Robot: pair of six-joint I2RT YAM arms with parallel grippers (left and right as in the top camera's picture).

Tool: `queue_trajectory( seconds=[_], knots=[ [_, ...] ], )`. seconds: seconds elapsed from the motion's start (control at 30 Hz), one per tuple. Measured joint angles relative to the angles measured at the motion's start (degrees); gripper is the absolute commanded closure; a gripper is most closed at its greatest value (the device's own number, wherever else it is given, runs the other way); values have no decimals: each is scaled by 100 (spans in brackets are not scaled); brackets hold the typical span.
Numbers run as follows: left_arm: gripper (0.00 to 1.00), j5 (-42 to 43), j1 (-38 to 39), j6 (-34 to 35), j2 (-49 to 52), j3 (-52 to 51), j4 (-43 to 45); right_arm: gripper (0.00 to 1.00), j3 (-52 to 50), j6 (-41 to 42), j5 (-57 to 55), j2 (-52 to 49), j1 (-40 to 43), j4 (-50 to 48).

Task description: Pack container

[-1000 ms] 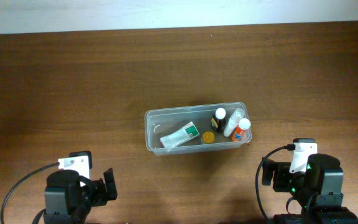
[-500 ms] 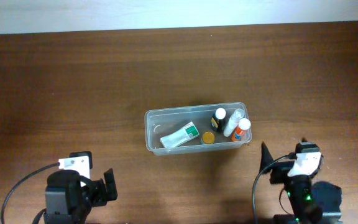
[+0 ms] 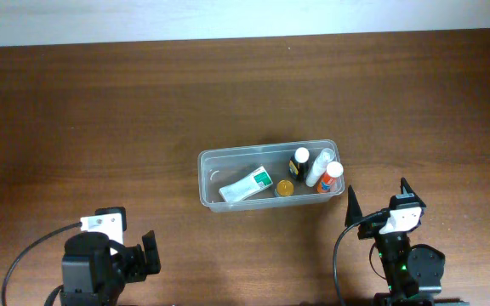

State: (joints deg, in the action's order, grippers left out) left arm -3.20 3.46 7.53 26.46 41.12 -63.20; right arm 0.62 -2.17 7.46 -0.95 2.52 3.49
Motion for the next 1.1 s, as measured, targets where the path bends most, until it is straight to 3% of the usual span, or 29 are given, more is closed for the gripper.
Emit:
queue_trajectory(
  seconds=[0.7, 0.83, 1.1],
  knots=[
    [1, -4, -31, -22, -208, -44, 131, 2, 0, 0, 0, 0, 0, 0],
    [1, -24, -219, -28, -957, -678, 1180, 2, 0, -2, 0, 0, 0, -9],
    [1, 505, -264, -455, -2396, -3324, 5134, 2, 0, -2, 2, 0, 0, -9]
  ],
)
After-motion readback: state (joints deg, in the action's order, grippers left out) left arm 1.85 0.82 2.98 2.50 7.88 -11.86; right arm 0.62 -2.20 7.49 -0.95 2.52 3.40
